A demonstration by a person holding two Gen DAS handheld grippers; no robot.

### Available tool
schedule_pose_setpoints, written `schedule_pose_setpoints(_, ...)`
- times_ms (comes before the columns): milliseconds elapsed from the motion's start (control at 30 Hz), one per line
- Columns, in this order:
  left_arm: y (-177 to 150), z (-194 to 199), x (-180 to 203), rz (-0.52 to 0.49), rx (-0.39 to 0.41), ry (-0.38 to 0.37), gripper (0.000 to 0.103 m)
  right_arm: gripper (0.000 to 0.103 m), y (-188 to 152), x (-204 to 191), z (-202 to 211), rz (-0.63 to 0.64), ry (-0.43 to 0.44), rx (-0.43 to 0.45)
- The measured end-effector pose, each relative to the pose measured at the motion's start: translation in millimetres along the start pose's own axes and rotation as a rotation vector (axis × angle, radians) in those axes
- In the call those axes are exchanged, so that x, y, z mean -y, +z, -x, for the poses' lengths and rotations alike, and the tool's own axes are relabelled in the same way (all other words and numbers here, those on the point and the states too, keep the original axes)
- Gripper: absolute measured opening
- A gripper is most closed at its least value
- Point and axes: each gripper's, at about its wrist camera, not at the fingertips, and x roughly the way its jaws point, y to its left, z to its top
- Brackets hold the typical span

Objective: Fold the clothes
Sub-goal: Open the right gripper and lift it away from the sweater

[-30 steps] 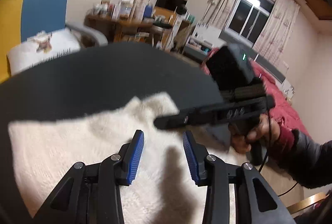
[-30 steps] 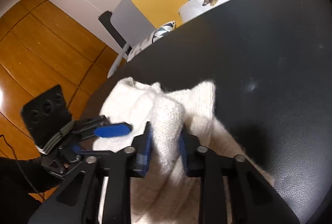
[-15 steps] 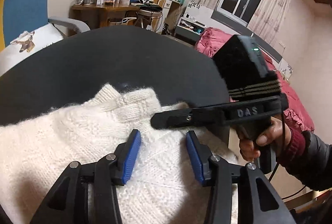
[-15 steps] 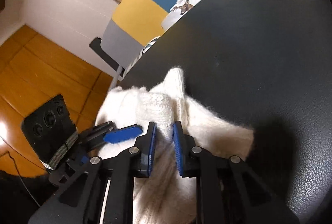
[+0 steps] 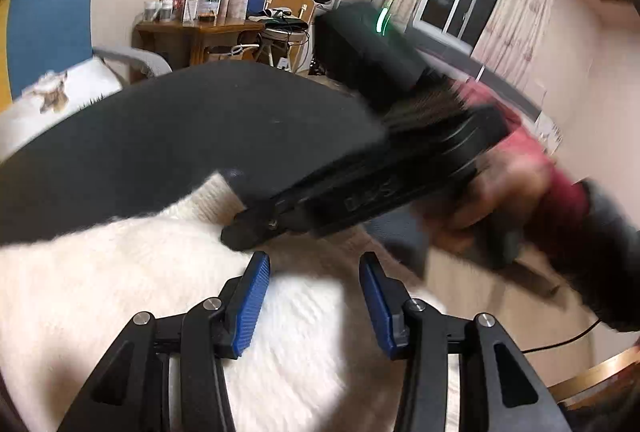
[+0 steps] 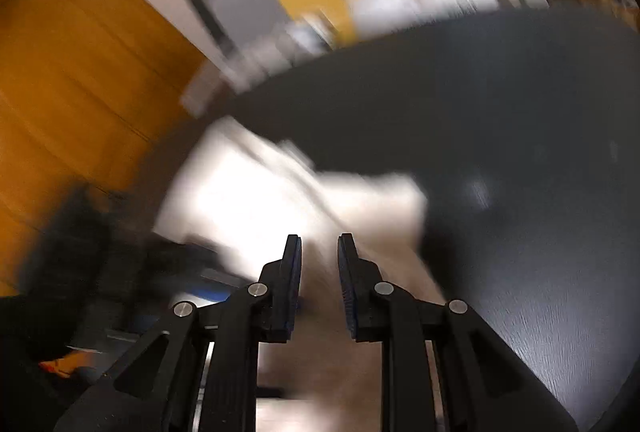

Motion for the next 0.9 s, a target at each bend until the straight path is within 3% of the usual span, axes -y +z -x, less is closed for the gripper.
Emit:
schedule_pose_setpoints(33,-1,8,-5,0.029,0.013,0.004,0.046,0.02,-5,9,-10,-0.015,-0.008,-0.025)
schedule_pose_setpoints(67,-2,15,-10,0.058,0.027,0.008,0.046,0.018,-7,17,-8,-0.053,0.03,0.006)
schedule_pose_setpoints(200,-6,44,-29,0.176,0.076,0.025,0.046,0.018,-11,24,-8,-0.078,0.029,0.065)
schedule_pose_setpoints(233,-12,41,-36,0.206,0.049,0.045,0.046,0.018,-12,24,-10,-0.073,0.03,0.076)
schedule_pose_setpoints(333,-28,28,-14,0.026,0.023,0.146,0.046,0.018,-18,24,-8,-0.064,0.028,0.092)
schedule_pose_setpoints(400,-28,30,-7,0.029,0.029,0.149,0.047,0.019,-15,17,-6,-0.033,-0.003,0.089)
schedule_pose_setpoints(433,-27,34,-8,0.051,0.042,0.124,0.047,0.022,-11,11,-4,-0.015,-0.021,0.083)
schedule_pose_setpoints(500,-24,45,-13,0.103,0.084,0.069,0.047,0.041,-3,-1,5,0.016,0.022,0.074)
schedule_pose_setpoints(533,-24,53,-16,0.127,0.117,0.033,0.047,0.063,3,-7,10,0.033,0.063,0.073)
schedule_pose_setpoints(567,-24,57,-16,0.12,0.138,0.023,0.047,0.077,9,-13,15,0.051,0.103,0.072)
schedule_pose_setpoints(667,-27,66,-15,0.098,0.181,-0.012,0.047,0.081,37,-22,15,0.075,0.203,0.059)
schedule_pose_setpoints(767,-29,45,-19,0.09,0.114,-0.05,0.047,0.082,61,-18,-4,0.048,0.306,0.003)
schedule_pose_setpoints(900,-35,31,-9,0.002,0.081,-0.008,0.048,0.082,79,-12,-57,0.016,0.311,-0.218)
